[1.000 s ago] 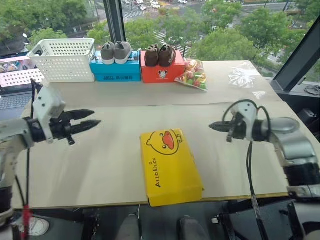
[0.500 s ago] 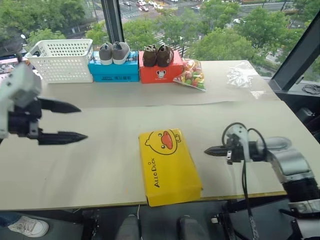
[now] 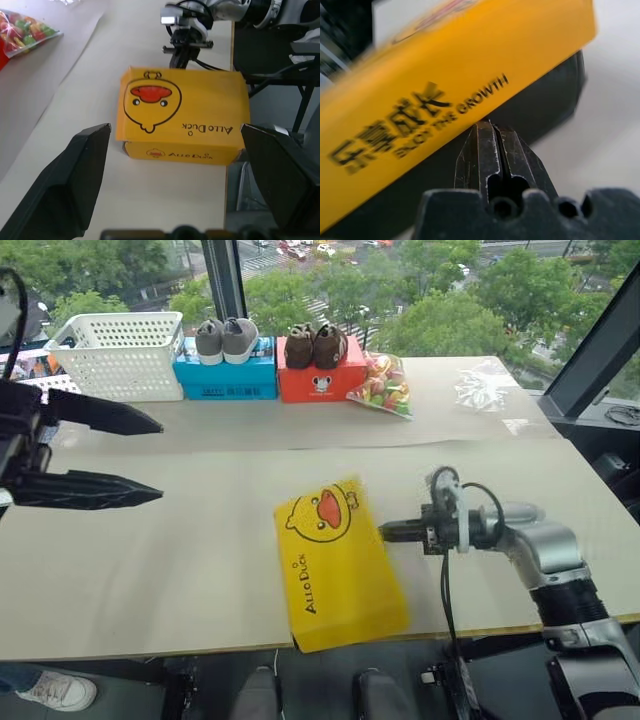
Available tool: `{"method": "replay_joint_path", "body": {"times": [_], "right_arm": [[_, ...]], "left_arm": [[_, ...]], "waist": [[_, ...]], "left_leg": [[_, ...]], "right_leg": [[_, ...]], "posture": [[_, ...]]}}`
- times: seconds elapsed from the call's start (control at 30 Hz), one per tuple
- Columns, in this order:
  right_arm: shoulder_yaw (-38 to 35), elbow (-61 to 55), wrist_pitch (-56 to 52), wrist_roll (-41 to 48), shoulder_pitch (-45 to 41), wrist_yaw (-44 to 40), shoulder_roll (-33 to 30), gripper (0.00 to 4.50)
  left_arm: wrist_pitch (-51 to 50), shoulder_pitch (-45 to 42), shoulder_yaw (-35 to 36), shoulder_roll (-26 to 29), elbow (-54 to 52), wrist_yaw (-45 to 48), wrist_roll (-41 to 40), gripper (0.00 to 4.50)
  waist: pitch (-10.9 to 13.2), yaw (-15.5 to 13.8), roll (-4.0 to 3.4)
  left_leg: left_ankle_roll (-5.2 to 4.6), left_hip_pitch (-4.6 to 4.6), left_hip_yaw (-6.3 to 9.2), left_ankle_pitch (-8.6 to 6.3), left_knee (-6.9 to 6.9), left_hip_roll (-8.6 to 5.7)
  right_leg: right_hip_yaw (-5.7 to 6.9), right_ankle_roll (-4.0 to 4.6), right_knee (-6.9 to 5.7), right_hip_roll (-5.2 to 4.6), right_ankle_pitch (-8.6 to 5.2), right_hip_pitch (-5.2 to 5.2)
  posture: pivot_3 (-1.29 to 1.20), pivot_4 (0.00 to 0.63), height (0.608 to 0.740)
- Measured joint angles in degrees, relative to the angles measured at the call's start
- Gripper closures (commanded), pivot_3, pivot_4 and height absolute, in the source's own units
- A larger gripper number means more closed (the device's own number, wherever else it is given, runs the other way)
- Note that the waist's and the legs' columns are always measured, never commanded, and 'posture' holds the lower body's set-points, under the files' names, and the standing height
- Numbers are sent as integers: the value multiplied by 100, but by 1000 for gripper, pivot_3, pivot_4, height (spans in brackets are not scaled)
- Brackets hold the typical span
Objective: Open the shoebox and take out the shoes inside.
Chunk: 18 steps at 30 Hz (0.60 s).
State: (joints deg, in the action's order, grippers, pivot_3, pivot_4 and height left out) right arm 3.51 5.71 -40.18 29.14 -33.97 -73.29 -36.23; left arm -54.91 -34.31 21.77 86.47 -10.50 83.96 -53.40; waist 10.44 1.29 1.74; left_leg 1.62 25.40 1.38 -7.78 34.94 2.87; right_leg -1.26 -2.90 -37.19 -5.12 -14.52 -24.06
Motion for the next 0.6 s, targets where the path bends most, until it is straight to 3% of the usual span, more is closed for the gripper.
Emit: {"method": "replay_joint_path", "body": {"times": [0.17,0.3,0.5,0.6], "right_arm": [[-436,-38,-802,852,-665,50,201,4500],[-370,-276,-1168,1219,-854,107,541,4500],[74,-245,-1400,1239,-1527,978,1964,4500],[412,234,-1292,758,-1813,1546,2382,4500]], "left_arm": [[-57,367,315,0,-53,64,129,71],[-182,368,490,81,-89,88,113,71],[-464,16,798,692,3,272,-128,71],[-539,-373,798,762,19,-180,-559,71]], "waist": [[6,3,5],[8,0,8],[15,150,13],[16,120,23]], "left_leg": [[0,1,-1,0,-1,1],[0,3,0,0,-2,2],[0,4,1,0,-3,5],[0,5,2,0,1,5]], "right_leg": [[-2,1,1,0,1,-2],[-2,2,0,1,1,-5],[-5,2,-12,6,1,-13],[-3,3,-24,5,-1,-17]], "posture": [[0,150,740],[0,150,740],[0,150,740],[0,150,740]]}}
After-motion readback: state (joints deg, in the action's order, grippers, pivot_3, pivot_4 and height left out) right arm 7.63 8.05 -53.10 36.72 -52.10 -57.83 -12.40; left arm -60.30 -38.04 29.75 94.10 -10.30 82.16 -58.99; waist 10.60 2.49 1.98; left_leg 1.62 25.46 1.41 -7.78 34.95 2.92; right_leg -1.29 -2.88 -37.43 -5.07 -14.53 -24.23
